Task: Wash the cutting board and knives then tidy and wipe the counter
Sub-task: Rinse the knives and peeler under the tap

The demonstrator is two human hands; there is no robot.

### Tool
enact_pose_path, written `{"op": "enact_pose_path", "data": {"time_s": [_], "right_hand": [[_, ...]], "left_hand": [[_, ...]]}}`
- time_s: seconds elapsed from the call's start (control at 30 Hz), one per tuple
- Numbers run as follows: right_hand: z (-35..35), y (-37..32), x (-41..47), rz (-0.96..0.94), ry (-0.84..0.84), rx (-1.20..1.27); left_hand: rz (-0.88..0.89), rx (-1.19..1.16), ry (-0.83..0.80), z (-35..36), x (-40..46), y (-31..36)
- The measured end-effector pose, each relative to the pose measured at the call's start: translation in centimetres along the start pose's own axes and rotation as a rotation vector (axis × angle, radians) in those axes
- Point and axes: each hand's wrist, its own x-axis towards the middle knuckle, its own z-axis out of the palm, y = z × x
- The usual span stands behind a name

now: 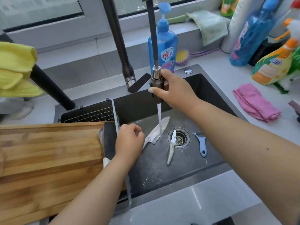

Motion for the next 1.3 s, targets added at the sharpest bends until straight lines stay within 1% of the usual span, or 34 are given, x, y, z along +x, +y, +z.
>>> {"op": "enact_pose_path", "data": {"time_s": [0.13,0.27,0.43,0.63,0.7,0.77,0.83,0.97,1.3], "right_hand": [[-0.2,0.8,1.0,-0.041,-0.018,0.023],[-0.2,1.6,2.2,-0.082,-0.044,0.054],[-0.7,2.5,2.9,-0.132,-0.041,0.050],[-1.0,3.1,2.7,-0.141,-0.032,0.079],[-1.1,3.0,2.6,-0.140,-0.038,0.078],[-1.1,2.8,2.4,-0.131,-0.040,0.066],[-1.1,2.4,2.0,-0.111,-0.044,0.064],[-0.7,1.7,1.1,-0.047,-0.052,0.112],[1.5,-0.5,-0.9,0.051,-0.018,0.209]], "left_hand": [[-0.127,0.134,-0.263,5.9,3.7,-0.4],[-0.258,0.296,-0.388,10.0,6.3,-2.9],[-0.446,0.375,-0.474,13.3,7.2,-5.7],[-0.444,0.533,-0.466,14.8,6.2,-6.2],[-0.453,0.490,-0.476,14.7,5.8,-5.9],[-0.478,0.348,-0.471,14.2,5.3,-5.3],[-0.460,0.217,-0.464,13.1,4.6,-4.2],[-0.396,0.164,-0.471,10.4,2.9,-2.9],[-0.387,0.040,-0.396,5.0,0.3,-2.9]]}}
